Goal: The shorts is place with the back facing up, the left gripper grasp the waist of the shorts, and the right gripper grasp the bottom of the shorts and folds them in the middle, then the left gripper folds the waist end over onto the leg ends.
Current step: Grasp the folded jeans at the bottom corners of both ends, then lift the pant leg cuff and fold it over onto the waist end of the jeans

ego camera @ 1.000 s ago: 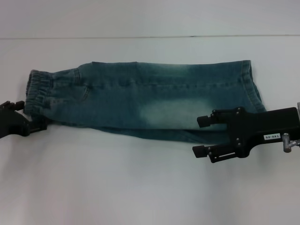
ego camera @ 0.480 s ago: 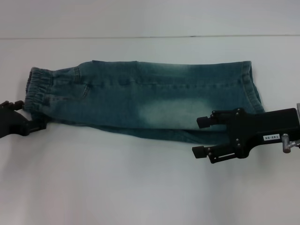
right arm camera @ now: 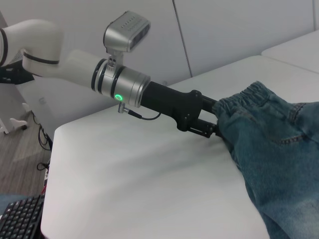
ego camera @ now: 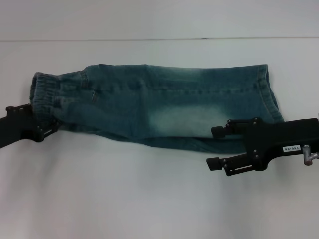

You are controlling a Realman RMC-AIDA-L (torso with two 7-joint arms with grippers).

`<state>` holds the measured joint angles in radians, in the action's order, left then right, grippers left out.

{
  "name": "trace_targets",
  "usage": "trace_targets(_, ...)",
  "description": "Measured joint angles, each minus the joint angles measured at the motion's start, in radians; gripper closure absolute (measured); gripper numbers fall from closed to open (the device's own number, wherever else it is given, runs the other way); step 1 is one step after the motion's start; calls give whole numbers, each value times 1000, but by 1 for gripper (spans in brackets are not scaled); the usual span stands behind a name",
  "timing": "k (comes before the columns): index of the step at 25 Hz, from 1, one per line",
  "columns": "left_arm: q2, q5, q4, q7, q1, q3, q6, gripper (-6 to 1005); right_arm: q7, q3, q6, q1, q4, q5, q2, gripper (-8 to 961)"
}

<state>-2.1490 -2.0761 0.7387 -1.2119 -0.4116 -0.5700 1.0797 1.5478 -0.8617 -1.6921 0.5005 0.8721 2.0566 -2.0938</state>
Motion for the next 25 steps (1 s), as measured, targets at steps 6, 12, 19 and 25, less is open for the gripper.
trace_targets(6,-2,14,12,28,-3,-6,35,447,-4,4,-2,-15,-2,-17,-1,111)
trace_targets(12,-1,-3,87,-43,-9,-59,39,814,-47,10,57,-45,-3,-65,3,121)
trace_targets(19,4,-158,283,-311,-37,-167,60,943,-105,18,203,-38,-93,-133,2,133)
trace_targets(25,17,-240,420,-513,-110,-192,173,932,-226,6,342,2,-239,-229,-3,412)
